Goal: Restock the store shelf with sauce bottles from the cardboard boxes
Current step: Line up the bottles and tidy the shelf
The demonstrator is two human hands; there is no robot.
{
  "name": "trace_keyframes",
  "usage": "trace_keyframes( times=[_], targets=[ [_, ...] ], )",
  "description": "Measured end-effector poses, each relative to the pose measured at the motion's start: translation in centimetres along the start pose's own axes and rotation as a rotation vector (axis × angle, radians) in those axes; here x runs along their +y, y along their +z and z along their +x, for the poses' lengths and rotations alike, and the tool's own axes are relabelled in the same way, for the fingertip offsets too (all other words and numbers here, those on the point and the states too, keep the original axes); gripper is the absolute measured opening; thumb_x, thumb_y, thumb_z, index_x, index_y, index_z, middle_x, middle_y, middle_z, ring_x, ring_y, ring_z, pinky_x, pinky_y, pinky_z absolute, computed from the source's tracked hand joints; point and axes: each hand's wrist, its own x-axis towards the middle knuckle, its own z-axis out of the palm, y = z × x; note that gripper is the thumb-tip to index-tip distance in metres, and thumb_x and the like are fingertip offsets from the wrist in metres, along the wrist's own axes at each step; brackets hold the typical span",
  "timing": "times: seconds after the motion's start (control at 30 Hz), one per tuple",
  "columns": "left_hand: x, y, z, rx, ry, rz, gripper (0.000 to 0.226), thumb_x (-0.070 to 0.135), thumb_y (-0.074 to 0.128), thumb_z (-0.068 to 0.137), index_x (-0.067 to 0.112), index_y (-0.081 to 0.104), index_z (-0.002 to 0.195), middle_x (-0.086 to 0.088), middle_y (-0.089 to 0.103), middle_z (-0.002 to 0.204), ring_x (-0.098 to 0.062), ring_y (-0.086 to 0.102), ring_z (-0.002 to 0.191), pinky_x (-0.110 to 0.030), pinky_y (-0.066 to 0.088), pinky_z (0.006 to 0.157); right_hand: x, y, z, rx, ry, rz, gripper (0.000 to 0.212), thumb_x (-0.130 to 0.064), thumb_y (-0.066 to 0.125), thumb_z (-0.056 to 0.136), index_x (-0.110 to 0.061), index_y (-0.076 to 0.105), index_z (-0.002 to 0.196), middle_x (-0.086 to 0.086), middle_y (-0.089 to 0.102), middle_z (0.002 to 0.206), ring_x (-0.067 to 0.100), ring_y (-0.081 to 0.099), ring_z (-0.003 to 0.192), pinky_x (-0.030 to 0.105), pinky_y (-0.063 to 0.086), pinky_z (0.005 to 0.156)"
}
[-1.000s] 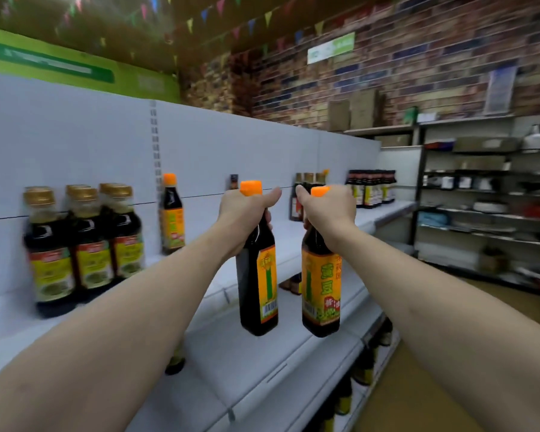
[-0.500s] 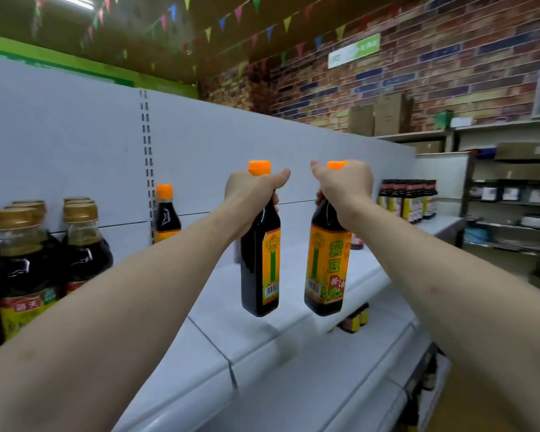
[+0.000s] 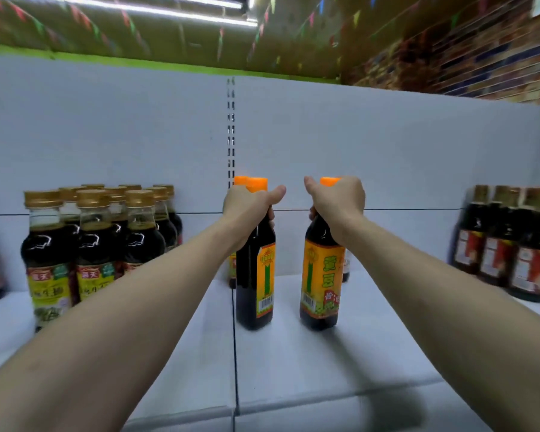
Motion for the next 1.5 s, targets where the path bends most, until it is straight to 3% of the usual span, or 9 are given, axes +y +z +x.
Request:
trace_keyframes(
  times=[0.27, 0.47, 0.63, 0.73, 0.8, 1.03, 1.23, 1.37, 1.5],
  targets=[
    [-0.5, -0.4, 0.0, 0.13, 0.007, 0.035, 0.037, 0.033, 0.081, 0.088, 0.003, 0.062, 0.078, -0.014, 0.065, 0.065, -0.025, 0.065, 0.055, -0.035, 0.055, 0.063, 1.6, 2.7, 2.1, -0.158, -0.049, 0.04, 0.05, -0.049, 0.073, 0.088, -0.012, 0.054, 0.061, 0.014, 0.069, 0.056, 0.03, 0.072, 0.055, 0.05, 0.063, 0.072],
    [-1.4, -0.4, 1.0, 0.123, 0.041, 0.058, 0.037, 0.031, 0.081, 0.088, 0.005, 0.061, 0.071, -0.013, 0.065, 0.062, -0.028, 0.065, 0.055, -0.036, 0.057, 0.064, 2.9, 4.3, 3.1, -0.185, -0.164, -0.025, 0.07, -0.084, 0.055, 0.066, -0.015, 0.056, 0.07, 0.017, 0.072, 0.067, 0.035, 0.072, 0.065, 0.053, 0.06, 0.071],
    [-1.8, -0.7, 2.0, 0.11, 0.032, 0.066, 0.029, 0.018, 0.077, 0.087, 0.004, 0.06, 0.068, -0.013, 0.063, 0.059, -0.03, 0.064, 0.054, -0.038, 0.056, 0.063, 4.2, 4.9, 4.4, -0.269, -0.173, 0.002, 0.043, -0.055, 0.06, 0.086, -0.012, 0.056, 0.094, 0.014, 0.071, 0.088, 0.031, 0.07, 0.081, 0.051, 0.058, 0.083],
    [-1.8, -1.3, 2.3, 0.079, 0.035, 0.057, 0.022, 0.007, 0.071, 0.086, 0.002, 0.059, 0.068, -0.014, 0.06, 0.057, -0.031, 0.061, 0.053, -0.037, 0.056, 0.06, 5.5, 5.8, 5.0, -0.311, -0.213, -0.018, 0.035, -0.041, 0.062, 0.097, -0.011, 0.048, 0.109, 0.005, 0.055, 0.087, 0.02, 0.057, 0.076, 0.036, 0.05, 0.069],
    [-1.8, -1.7, 2.4, 0.061, 0.045, 0.058, 0.021, 0.003, 0.068, 0.085, 0.002, 0.058, 0.068, -0.015, 0.06, 0.058, -0.031, 0.061, 0.054, -0.035, 0.056, 0.06, 5.9, 6.7, 5.2, -0.297, -0.25, -0.026, 0.039, -0.044, 0.061, 0.1, -0.01, 0.046, 0.111, 0.0, 0.049, 0.084, 0.014, 0.05, 0.071, 0.027, 0.043, 0.062],
    [-2.4, -2.0, 3.2, 0.048, 0.083, 0.072, 0.012, 0.002, 0.065, 0.085, 0.001, 0.058, 0.075, -0.012, 0.059, 0.058, -0.03, 0.062, 0.054, -0.034, 0.056, 0.059, 6.3, 10.9, 5.7, -0.281, -0.269, 0.01, 0.047, -0.05, 0.058, 0.101, -0.011, 0.042, 0.123, -0.003, 0.048, 0.084, 0.012, 0.051, 0.073, 0.028, 0.041, 0.063],
    [-2.9, -2.3, 3.7, 0.038, 0.106, 0.072, 0.013, 0.002, 0.063, 0.085, 0.002, 0.058, 0.073, -0.012, 0.061, 0.06, -0.029, 0.063, 0.056, -0.035, 0.057, 0.06, 6.4, 13.7, 6.2, -0.223, -0.275, -0.027, 0.045, -0.055, 0.056, 0.1, -0.015, 0.043, 0.115, 0.004, 0.058, 0.097, 0.027, 0.06, 0.093, 0.039, 0.047, 0.076],
    [-3.1, -2.4, 4.1, 0.025, 0.111, 0.075, 0.017, 0.002, 0.063, 0.086, 0.003, 0.057, 0.071, -0.01, 0.06, 0.057, -0.026, 0.063, 0.055, -0.034, 0.056, 0.061, 6.2, 14.8, 6.6, -0.167, -0.272, -0.072, 0.051, -0.056, 0.056, 0.1, -0.011, 0.048, 0.123, 0.006, 0.057, 0.117, 0.027, 0.05, 0.115, 0.042, 0.044, 0.094],
    [-3.3, -2.6, 4.3, 0.024, 0.122, 0.063, 0.017, 0.003, 0.063, 0.086, 0.003, 0.057, 0.071, -0.012, 0.061, 0.059, -0.028, 0.063, 0.056, -0.038, 0.057, 0.066, 6.3, 15.6, 6.9, -0.144, -0.267, -0.091, 0.051, -0.055, 0.056, 0.1, -0.011, 0.05, 0.123, 0.006, 0.057, 0.12, 0.026, 0.048, 0.117, 0.041, 0.041, 0.095]
  ],
)
